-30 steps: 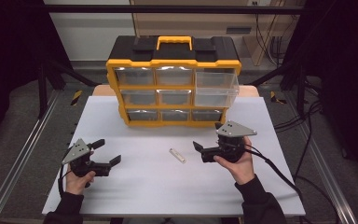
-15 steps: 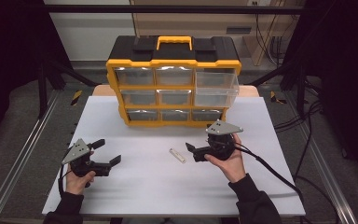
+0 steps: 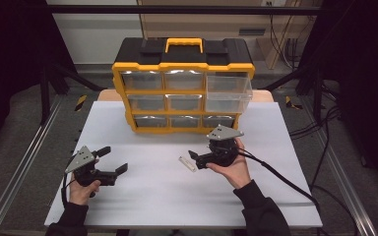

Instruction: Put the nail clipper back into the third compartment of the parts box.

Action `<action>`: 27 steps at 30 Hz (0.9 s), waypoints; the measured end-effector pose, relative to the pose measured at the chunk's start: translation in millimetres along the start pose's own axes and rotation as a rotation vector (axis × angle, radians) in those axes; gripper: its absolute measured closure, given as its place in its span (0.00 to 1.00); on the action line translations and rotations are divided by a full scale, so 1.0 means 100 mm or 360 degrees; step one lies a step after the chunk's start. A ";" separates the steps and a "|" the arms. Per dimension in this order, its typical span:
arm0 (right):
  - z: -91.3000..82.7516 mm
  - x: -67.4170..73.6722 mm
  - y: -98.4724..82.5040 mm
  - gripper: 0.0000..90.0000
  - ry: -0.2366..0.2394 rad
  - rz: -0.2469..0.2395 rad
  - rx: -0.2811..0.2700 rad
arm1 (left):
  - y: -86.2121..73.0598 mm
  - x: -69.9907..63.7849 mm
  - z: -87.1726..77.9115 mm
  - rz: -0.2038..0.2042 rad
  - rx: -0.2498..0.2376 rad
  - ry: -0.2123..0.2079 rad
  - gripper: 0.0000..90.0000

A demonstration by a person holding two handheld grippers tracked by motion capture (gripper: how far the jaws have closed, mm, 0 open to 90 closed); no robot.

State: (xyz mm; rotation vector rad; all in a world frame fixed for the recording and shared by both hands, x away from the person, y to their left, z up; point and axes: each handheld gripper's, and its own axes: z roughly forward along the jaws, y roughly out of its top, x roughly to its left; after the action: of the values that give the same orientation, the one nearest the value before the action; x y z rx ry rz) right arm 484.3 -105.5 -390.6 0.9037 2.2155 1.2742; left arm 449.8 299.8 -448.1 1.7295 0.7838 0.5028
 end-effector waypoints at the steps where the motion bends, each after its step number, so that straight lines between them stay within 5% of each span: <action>1: 0.02 0.00 0.00 0.02 -0.0002 0.0002 0.0007 | 0.00 0.00 0.00 -0.0001 0.0002 0.0000 0.04; 27: 0.48 0.09 -0.12 0.03 0.0035 0.0020 0.0246 | 0.00 0.00 0.01 -0.0001 0.0007 -0.0003 0.03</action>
State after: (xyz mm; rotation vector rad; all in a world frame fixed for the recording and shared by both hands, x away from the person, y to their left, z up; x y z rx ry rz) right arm 505.6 -74.9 -424.5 0.9660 2.3554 1.1355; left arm 450.3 298.6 -448.4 1.7331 0.7848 0.4995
